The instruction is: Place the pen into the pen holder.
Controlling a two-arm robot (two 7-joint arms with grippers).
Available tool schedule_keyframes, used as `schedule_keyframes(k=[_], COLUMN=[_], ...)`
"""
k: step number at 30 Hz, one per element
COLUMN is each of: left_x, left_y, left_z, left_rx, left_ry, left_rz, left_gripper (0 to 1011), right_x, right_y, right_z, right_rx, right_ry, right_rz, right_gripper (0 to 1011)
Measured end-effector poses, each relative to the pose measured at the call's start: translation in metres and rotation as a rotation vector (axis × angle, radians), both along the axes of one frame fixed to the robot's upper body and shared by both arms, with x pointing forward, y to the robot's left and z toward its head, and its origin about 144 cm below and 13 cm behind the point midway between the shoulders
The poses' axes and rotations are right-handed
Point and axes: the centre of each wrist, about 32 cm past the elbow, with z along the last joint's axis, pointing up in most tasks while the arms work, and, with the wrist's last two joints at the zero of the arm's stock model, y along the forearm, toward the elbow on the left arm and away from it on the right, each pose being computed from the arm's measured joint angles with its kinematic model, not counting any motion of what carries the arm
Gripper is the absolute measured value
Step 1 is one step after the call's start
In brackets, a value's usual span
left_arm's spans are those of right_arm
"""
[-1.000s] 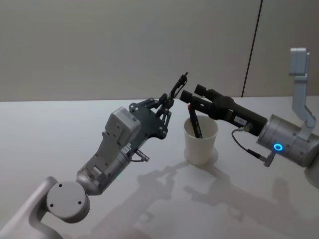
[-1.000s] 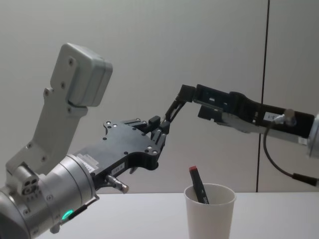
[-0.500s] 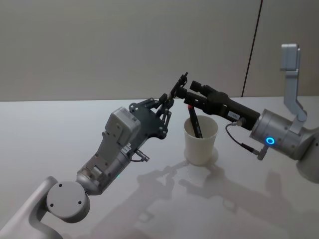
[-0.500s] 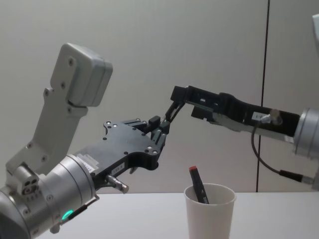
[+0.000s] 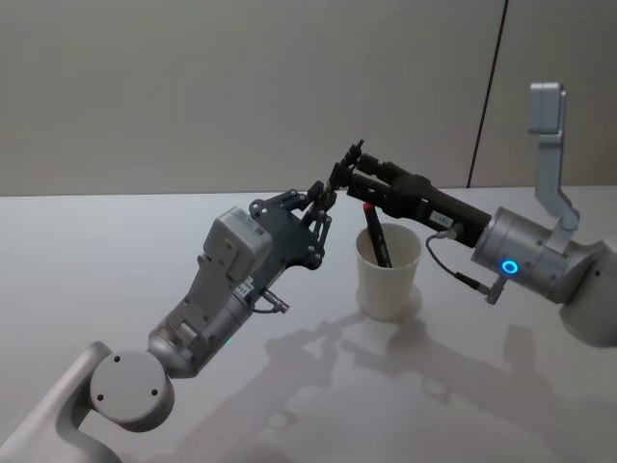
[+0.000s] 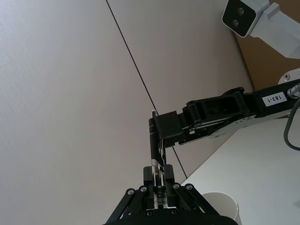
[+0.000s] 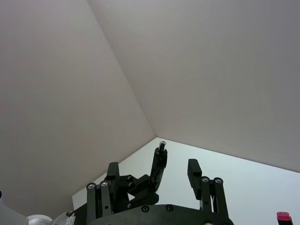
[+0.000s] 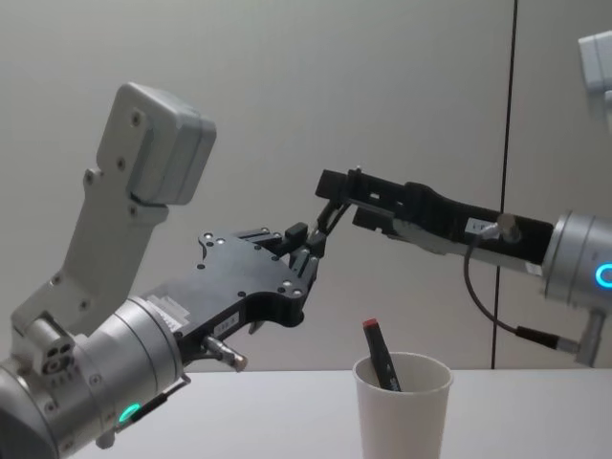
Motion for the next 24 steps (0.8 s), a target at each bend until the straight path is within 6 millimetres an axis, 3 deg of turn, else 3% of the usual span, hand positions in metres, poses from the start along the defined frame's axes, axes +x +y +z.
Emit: schedule_keyframes(k=[11, 17, 23, 24], left_x=[0.0, 0.0, 0.0, 0.0], left_y=[0.0, 0.0, 0.0, 0.0], left_z=[0.0, 0.0, 0.0, 0.0], left_rx=[0.0, 0.0, 0.0, 0.0], left_ry=[0.0, 0.0, 0.0, 0.0], left_rz=[0.0, 0.0, 0.0, 0.0], left_gripper=[142, 142, 142, 142], right_x=[0.0048, 0.0066, 0.008, 0.008], right_y=[0.0053, 0.0076, 0.0087, 0.0087], right_z=[-0.0031, -0.0042, -0.0048, -0.0048], right_rx=[0.006, 0.012, 0.019, 0.019], right_ry=[-0.003, -0.007, -0.011, -0.011], right_rz=[0.014, 0.022, 0.024, 0.024], right_gripper=[657, 476, 227, 227])
